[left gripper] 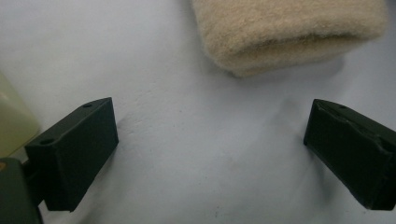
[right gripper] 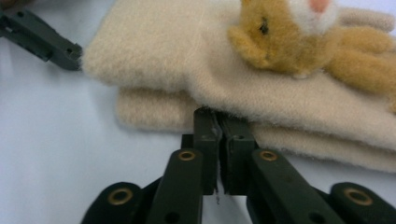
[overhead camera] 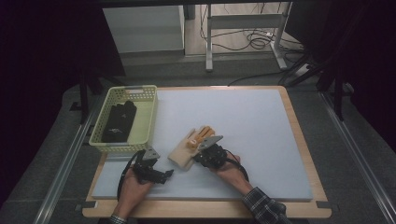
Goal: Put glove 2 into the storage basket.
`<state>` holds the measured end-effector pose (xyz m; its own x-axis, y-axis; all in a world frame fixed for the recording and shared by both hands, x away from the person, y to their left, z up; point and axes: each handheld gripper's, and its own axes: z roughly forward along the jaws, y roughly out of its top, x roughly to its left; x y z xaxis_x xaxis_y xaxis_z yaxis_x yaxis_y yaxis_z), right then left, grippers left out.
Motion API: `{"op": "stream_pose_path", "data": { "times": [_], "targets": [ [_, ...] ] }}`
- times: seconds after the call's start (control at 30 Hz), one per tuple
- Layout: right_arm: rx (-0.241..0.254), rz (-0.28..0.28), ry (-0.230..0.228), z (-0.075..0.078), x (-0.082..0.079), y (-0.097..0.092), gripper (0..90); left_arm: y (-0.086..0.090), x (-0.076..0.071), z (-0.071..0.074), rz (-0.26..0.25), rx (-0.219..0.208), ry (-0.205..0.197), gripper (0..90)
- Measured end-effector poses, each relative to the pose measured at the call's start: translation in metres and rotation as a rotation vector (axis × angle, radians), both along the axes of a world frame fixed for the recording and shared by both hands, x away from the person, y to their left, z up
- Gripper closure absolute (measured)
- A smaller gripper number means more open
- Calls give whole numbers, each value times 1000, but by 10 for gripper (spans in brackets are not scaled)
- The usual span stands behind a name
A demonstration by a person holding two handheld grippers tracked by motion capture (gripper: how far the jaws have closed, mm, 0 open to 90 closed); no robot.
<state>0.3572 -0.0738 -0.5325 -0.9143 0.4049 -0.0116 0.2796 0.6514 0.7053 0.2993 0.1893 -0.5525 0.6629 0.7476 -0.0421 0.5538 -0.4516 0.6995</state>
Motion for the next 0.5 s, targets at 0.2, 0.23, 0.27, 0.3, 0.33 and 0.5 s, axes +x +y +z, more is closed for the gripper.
{"op": "stream_pose_path", "data": {
  "times": [0.2,0.23,0.27,0.3,0.33,0.5],
  "targets": [
    [-16,2,-33,8,-6,-8,754,0,0,0,0,0,0,29],
    [-19,-4,-42,9,-7,-10,732,0,0,0,0,0,0,29],
    [-19,-9,-45,11,-8,-13,712,0,0,0,0,0,0,29],
    [-19,-13,-47,11,-8,-15,692,0,0,0,0,1,0,29],
    [-19,-21,-54,12,-8,-18,670,0,0,0,0,0,0,29],
    [-18,-80,-66,16,-6,-38,558,0,0,0,0,1,0,29]
  ]
}}
